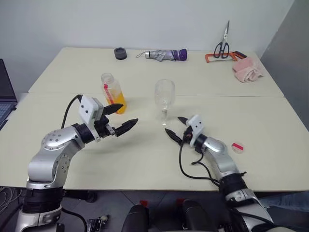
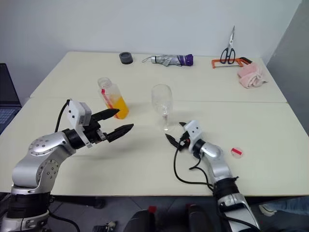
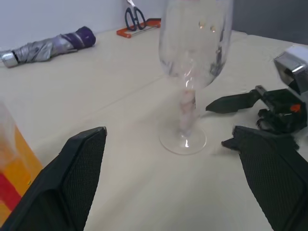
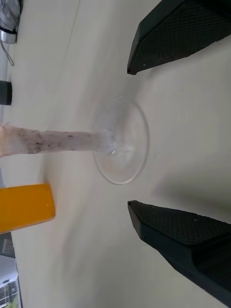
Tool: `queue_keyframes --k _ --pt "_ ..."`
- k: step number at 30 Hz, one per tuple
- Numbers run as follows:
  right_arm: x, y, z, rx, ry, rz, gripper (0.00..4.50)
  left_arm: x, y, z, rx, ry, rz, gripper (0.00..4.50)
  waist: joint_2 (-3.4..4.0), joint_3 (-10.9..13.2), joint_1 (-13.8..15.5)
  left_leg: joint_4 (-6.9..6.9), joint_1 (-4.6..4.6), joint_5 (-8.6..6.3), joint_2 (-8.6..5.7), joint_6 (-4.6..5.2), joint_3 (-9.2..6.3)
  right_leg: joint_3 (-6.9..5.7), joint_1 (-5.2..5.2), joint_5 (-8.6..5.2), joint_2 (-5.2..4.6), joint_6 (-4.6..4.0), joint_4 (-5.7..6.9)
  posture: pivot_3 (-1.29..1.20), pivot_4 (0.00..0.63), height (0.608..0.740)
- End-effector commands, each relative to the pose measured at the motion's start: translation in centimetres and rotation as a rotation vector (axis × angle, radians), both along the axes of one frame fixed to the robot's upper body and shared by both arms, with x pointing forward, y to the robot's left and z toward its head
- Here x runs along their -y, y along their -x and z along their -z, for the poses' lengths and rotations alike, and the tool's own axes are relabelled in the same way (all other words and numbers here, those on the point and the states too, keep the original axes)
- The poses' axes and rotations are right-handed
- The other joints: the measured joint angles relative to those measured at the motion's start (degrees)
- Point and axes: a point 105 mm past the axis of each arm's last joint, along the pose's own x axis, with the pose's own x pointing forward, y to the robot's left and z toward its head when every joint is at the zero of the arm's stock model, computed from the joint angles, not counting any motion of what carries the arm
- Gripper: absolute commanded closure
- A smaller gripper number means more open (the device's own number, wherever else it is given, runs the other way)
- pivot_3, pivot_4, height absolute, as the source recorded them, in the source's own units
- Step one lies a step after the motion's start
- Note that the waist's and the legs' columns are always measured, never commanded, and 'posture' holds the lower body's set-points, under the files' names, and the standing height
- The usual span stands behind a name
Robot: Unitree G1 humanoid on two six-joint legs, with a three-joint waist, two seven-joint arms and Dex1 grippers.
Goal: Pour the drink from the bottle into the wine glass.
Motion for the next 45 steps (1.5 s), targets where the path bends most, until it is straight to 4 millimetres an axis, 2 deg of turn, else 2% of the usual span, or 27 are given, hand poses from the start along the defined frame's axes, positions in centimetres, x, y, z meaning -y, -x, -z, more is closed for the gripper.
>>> queue_keyframes --k 1,3,5,10,13,21,32,45 --pt "0.4 2.2 -2.0 0.028 0.019 -0.073 0.02 -2.3 -0.8 0.5 0.045 0.013 -0.179 0.0 0.01 0.01 0.33 -0.01 0.0 0.0 -0.01 0.0 -0.01 0.0 0.0 0.0 0.0 0.0 -0.03 0.0 0.15 0.74" --pt "0.8 3.5 -3.0 0.023 0.009 -0.095 0.02 -3.3 -0.9 1.4 0.026 0.038 -0.251 0.0 0.01 0.01 0.39 -0.01 -0.02 0.0 -0.02 0.0 -0.01 -0.01 0.0 0.0 0.02 0.01 -0.06 0.0 0.15 0.74" --pt "1.6 4.8 -4.8 0.03 -0.006 -0.107 0.02 -4.6 -1.3 2.4 0.01 0.027 -0.33 0.0 0.01 0.01 0.31 0.0 -0.03 0.0 0.0 0.01 -0.02 -0.02 0.0 0.0 0.03 0.0 -0.05 0.0 0.15 0.74" --pt "2.1 6.8 -8.5 0.051 -0.039 -0.138 0.02 -5.8 -2.8 1.2 0.057 0.014 -0.392 0.0 -0.02 0.01 0.47 0.0 -0.05 0.0 -0.05 0.0 -0.07 -0.15 0.02 0.0 0.12 0.01 -0.06 0.0 0.15 0.74" --pt "1.9 8.0 -9.9 0.052 -0.047 -0.188 0.02 -6.1 -3.6 0.6 0.072 0.015 -0.416 0.0 -0.04 0.0 0.51 0.01 -0.08 0.0 -0.07 0.0 -0.04 -0.2 0.03 0.0 0.13 0.01 -0.07 0.0 0.15 0.74" --pt "0.9 10.2 -10.9 0.043 0.01 -0.276 0.02 -5.5 -5.6 -0.2 0.077 -0.016 -0.383 0.0 -0.05 0.0 0.51 0.01 -0.18 0.0 -0.06 0.0 -0.05 -0.25 0.02 0.0 0.13 0.01 -0.23 0.0 0.15 0.74" --pt "0.7 10.1 -11.4 0.062 0.026 -0.267 0.02 -4.9 -8.4 -1.5 0.12 -0.049 -0.367 0.0 -0.06 0.01 0.49 0.0 -0.24 0.0 -0.06 0.01 0.01 -0.28 0.01 0.0 0.15 0.02 -0.29 0.0 0.15 0.74" --pt "0.6 9.9 -11.3 0.078 0.022 -0.265 0.02 -4.0 -10.4 -2.4 0.151 -0.029 -0.344 0.0 -0.08 0.01 0.51 0.03 -0.28 0.0 -0.09 0.01 0.01 -0.32 0.01 0.01 0.15 0.02 -0.3 0.0 0.15 0.74"
